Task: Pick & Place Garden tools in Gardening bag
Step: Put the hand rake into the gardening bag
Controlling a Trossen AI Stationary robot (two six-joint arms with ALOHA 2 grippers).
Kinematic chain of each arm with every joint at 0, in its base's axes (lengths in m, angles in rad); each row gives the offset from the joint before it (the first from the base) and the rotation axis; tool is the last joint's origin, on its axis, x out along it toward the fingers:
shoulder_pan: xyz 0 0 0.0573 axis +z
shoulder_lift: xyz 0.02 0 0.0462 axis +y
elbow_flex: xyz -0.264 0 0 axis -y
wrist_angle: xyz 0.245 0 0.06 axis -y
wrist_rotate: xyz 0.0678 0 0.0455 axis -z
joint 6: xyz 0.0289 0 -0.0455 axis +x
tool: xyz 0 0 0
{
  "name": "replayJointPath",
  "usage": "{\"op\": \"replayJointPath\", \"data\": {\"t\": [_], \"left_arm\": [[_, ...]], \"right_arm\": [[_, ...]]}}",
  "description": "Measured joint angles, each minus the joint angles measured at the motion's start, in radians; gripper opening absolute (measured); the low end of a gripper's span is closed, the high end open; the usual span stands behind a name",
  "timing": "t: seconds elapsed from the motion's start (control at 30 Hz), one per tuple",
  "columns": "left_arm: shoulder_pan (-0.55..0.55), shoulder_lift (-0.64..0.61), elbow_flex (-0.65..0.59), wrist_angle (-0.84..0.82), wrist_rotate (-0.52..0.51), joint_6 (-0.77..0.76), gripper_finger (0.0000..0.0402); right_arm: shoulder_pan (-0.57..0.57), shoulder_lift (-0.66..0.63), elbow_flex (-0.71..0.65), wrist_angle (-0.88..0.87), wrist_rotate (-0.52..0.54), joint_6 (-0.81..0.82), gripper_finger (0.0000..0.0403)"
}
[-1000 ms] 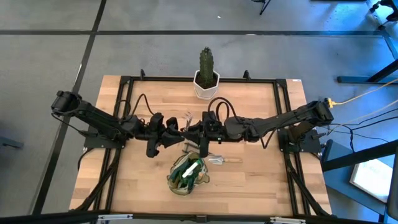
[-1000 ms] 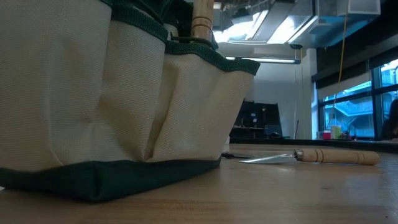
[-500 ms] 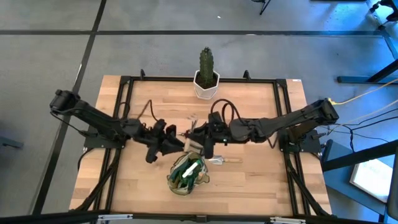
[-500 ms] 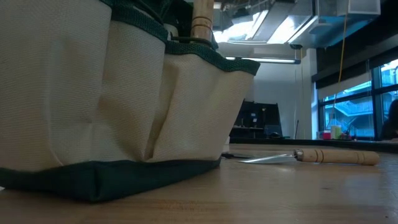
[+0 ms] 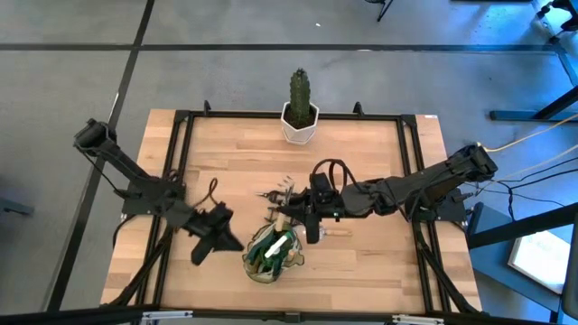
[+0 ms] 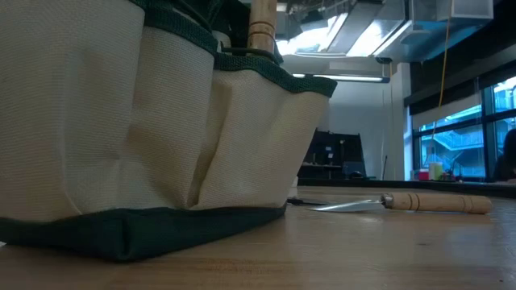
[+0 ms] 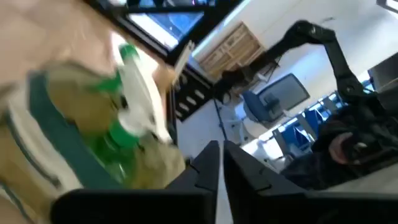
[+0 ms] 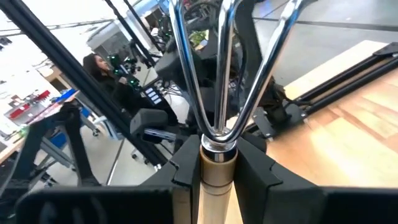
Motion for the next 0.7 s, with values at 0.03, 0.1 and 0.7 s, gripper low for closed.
{"op": "replayJointPath", "data": {"t": [0.03,0.1,0.7], "left_arm": [[-0.030,-0.001,0.000,-0.029,-0.028,-0.029,0.0005],[-0.089,0.003,0.000,-0.089,-0.086,-0.086,0.0004],[-0.231,0.410,0.000,0.110,-0.051,-0.354,0.0001]], "right_arm": [[0.005,0.000,0.000,0.002,0.000,0.000,0.0067],[0.013,0.000,0.000,-0.008,0.001,0.000,0.0067],[0.083,0.000,0.000,-0.012,0.070,0.003,0.0067]]}}
